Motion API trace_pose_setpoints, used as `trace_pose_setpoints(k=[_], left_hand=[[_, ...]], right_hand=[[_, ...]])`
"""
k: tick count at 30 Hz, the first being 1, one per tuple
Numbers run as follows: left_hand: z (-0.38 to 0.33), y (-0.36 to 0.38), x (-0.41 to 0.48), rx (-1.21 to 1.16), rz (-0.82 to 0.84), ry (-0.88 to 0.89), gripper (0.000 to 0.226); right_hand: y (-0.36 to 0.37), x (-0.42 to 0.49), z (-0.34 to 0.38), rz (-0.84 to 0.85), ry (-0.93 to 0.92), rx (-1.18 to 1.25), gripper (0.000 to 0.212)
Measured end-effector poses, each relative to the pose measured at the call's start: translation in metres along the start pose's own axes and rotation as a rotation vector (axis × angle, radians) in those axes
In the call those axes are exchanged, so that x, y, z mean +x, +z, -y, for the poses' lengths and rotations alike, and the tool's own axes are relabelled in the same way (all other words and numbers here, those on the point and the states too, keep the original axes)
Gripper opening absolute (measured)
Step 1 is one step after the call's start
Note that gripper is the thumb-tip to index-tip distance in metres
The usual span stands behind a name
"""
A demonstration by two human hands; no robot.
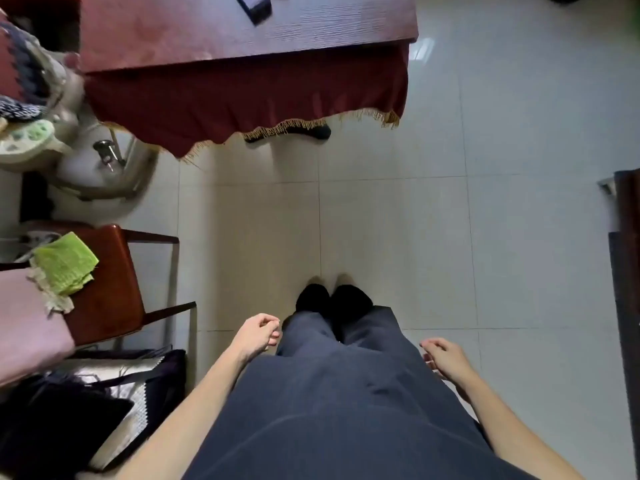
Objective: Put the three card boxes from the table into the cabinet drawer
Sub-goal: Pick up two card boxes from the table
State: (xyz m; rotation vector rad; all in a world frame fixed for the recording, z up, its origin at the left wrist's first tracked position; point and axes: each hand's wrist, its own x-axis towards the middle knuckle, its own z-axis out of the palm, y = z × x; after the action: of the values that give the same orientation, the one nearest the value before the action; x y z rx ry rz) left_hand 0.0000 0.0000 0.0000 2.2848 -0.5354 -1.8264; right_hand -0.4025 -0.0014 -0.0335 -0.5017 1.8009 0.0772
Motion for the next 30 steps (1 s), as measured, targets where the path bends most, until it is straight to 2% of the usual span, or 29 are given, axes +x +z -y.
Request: trace_pose_setpoints(k=[5,12,17,23,30], left_hand=[[-0.007,-0.010,-0.003,0.011,-0.028,-0.048,0.010],[-0.018,-0.044,0.003,0.195,-0.067,-0.069,0.015],[-0.051,-0.074,0.029,0.257,-0.032,-0.091,0.017],[-0.149,-0.117,0.081,0.380,-0.007,0.012,0.017],[-0.310,-0.135,0.133,0.125,-0.027,0.125,0.011]], right_hand=[[-0.005,0.014,0.045,0.027,-0.036,-0.104,0.014],[-0.005,0.029,0.186,0.017,-0.269,-0.114,0.014],[-0.004,0.036,0.277,-0.010,-0.347,-0.083,0.015],[-0.012,0.050,0.318,-0.063,-0.263,-0.043,0.015],[-0.032,0.068,0.306,-0.104,-0.071,-0.033,0.016]])
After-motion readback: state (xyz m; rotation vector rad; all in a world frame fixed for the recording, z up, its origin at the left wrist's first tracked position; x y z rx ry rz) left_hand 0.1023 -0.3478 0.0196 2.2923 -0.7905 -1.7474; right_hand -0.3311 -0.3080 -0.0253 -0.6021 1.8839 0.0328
